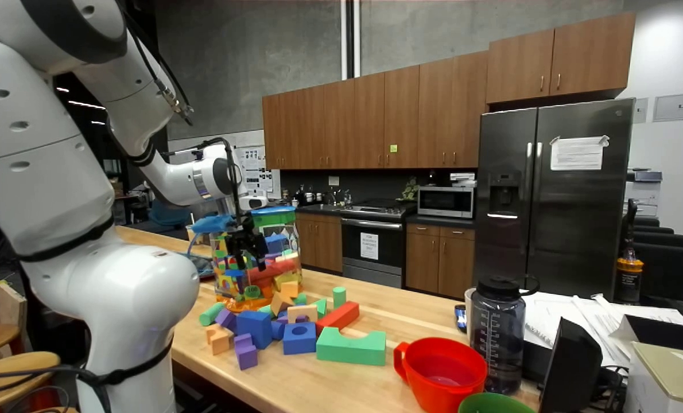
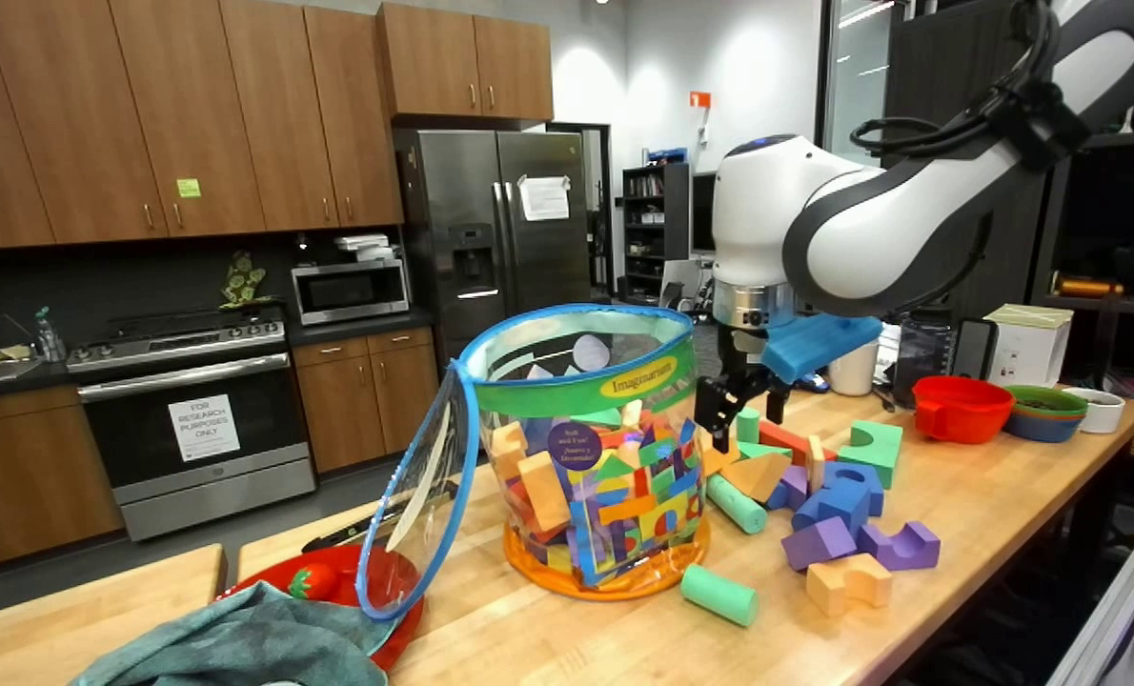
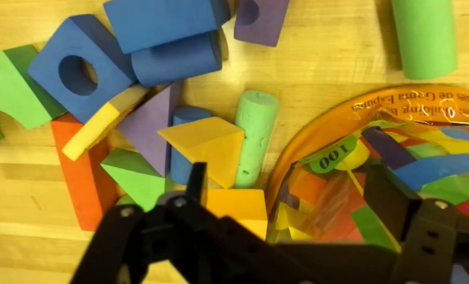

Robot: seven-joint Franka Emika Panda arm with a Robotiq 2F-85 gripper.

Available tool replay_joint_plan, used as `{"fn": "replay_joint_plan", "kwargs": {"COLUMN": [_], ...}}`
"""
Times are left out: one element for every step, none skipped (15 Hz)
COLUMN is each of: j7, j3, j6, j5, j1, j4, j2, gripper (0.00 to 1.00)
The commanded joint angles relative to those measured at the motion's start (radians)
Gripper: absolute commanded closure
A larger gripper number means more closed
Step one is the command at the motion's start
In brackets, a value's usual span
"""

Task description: Pick up one blue rectangular block and put it on the table, pick up one green cylindrical block and put it on the table

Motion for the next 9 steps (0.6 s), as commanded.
{"fn": "replay_joint_plan", "kwargs": {"j7": [-0.011,-0.011,-0.004,0.006,0.013,-0.002,-0.002,-0.002,-0.002], "j3": [0.001,0.001,0.005,0.009,0.013,0.005,0.005,0.005,0.005], "j6": [0.024,0.028,0.041,0.065,0.088,0.056,0.068,0.074,0.077], "j5": [-0.011,-0.016,-0.033,-0.062,-0.094,-0.047,-0.064,-0.071,-0.075], "j1": [-0.016,-0.018,-0.025,-0.038,-0.051,-0.021,-0.03,-0.036,-0.039], "j4": [0.022,0.026,0.029,0.034,0.038,0.018,0.022,0.024,0.025], "j2": [0.029,0.031,0.034,0.036,0.034,0.02,0.02,0.021,0.021], "gripper": [0.0,0.0,0.0,0.0,0.0,0.0,0.0,0.0,0.0]}}
